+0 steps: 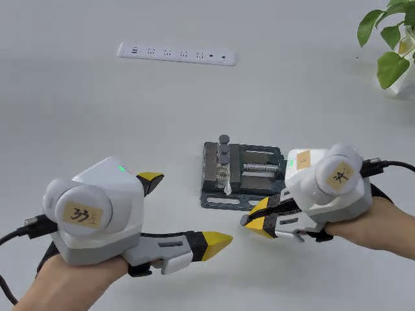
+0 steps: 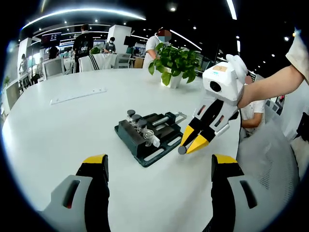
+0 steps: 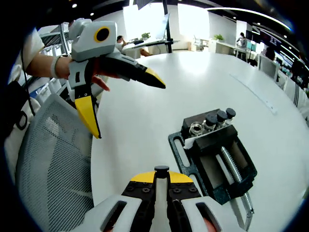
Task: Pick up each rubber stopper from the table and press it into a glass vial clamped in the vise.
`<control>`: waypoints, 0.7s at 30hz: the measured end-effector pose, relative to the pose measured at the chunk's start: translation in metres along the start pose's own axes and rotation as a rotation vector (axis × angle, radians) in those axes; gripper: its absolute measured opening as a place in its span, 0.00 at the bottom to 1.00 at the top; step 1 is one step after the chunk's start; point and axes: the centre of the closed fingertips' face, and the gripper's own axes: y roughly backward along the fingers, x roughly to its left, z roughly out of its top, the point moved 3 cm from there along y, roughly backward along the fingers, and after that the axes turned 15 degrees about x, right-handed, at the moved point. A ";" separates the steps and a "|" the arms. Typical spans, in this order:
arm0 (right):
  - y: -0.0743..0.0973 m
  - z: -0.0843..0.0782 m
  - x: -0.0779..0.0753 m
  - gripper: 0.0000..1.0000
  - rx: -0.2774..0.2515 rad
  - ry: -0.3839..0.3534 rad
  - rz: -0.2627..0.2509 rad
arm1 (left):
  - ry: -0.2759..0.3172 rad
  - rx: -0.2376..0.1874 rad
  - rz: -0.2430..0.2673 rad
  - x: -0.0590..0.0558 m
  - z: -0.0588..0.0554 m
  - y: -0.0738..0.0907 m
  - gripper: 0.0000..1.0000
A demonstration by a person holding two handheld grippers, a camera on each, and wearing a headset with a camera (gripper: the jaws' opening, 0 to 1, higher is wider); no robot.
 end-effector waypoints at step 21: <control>0.070 0.033 0.007 0.02 -0.339 -0.143 0.079 | -0.109 -0.077 -0.185 -0.049 0.042 0.006 0.39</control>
